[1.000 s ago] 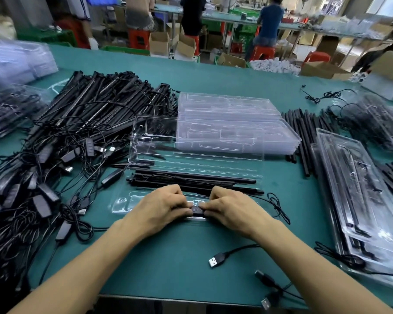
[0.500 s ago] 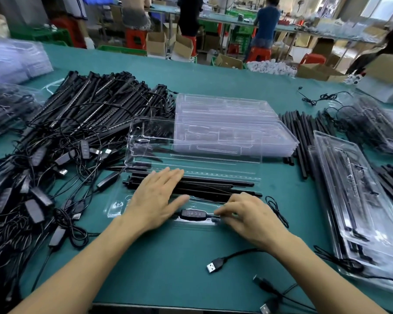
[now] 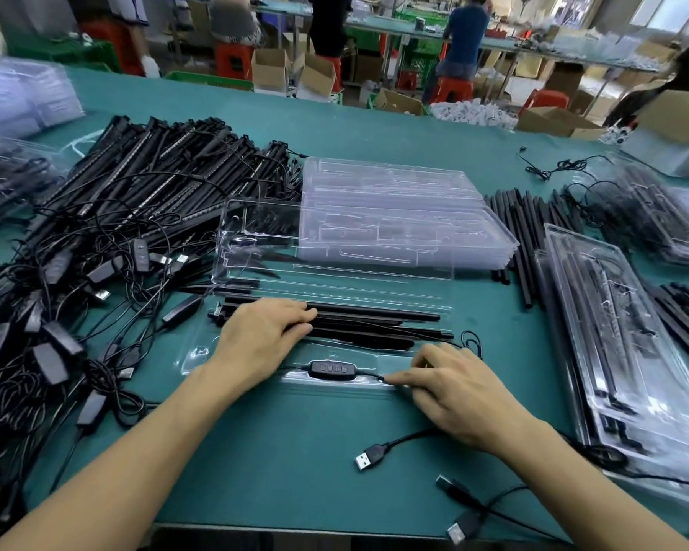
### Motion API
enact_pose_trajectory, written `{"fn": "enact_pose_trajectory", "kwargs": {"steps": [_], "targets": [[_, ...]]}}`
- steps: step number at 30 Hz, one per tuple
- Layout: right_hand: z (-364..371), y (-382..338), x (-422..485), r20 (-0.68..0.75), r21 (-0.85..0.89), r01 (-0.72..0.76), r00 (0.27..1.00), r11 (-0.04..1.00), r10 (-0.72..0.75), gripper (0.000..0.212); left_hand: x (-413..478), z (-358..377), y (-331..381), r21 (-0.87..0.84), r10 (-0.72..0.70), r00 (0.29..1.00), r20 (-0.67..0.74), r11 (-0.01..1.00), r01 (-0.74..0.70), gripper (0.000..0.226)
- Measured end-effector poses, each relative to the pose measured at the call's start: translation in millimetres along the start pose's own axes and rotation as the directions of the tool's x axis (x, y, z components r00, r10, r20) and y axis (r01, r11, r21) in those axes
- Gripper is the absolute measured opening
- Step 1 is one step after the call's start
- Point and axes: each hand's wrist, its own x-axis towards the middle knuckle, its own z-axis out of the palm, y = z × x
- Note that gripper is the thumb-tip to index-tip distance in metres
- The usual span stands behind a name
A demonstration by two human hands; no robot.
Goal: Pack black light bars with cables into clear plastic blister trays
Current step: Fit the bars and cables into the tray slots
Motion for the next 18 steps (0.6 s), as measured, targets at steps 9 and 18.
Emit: {"fn": "enact_pose_trajectory", "kwargs": {"steps": [9, 18], "targets": [[-12, 10, 27, -0.178, 0.156, -0.191, 0.96, 0.969, 0.218, 0.029, 18, -10, -12, -0.258, -0.172, 0.982, 0.082, 0.948, 0.188, 0.017], [-3, 9, 39, -0.145, 0.172, -0.062, 0.986, 0.983, 0.087, 0.018, 6, -6, -18, -0.032, 0.082, 0.992, -0.091, 0.996, -0.086, 0.026]]}}
